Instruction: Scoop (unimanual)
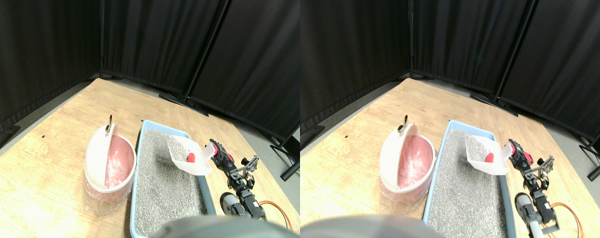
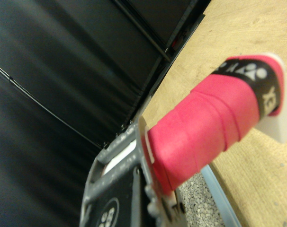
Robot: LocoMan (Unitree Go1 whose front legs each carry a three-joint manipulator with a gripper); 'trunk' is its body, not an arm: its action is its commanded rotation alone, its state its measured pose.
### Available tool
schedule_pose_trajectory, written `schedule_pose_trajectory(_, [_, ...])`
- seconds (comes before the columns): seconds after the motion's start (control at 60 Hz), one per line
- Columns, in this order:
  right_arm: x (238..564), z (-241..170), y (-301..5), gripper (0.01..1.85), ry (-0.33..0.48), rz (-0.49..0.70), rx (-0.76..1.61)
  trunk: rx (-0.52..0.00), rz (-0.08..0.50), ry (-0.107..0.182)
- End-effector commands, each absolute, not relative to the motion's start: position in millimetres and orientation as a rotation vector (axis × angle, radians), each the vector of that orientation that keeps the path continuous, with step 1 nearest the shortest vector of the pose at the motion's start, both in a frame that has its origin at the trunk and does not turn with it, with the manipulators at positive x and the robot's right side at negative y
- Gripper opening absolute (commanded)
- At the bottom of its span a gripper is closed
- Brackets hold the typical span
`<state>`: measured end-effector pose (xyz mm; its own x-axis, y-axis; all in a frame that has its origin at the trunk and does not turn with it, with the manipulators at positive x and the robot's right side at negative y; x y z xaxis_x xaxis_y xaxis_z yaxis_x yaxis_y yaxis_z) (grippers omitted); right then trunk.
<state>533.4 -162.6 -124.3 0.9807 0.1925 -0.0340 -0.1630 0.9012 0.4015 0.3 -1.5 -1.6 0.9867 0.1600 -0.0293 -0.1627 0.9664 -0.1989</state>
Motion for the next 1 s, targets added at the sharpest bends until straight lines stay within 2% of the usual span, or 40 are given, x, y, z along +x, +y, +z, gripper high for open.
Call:
schedule_pose_trajectory(0.017, [536.3,-110.0,-155.7,0.05,-0.035,0.231,0.521,-0.215,0.179,0.009])
schedule_pose_trajectory(0.183, [541.4,-117.4,-154.0,0.05,-0.057,0.184,0.676,-0.217,0.187,0.013])
schedule_pose_trajectory(0.367, [545.0,-121.7,-152.8,0.05,-0.056,0.186,0.803,-0.216,0.187,0.016])
schedule_pose_trajectory(0.433, [544.4,-121.7,-150.9,0.05,-0.037,0.121,1.025,-0.212,0.188,0.015])
schedule_pose_trajectory(0.65, [541.7,-119.2,-149.7,0.05,-0.013,0.114,1.125,-0.215,0.195,0.014])
schedule_pose_trajectory(1.0, [538.1,-118.2,-146.7,0.05,0.016,0.165,1.049,-0.222,0.205,0.012])
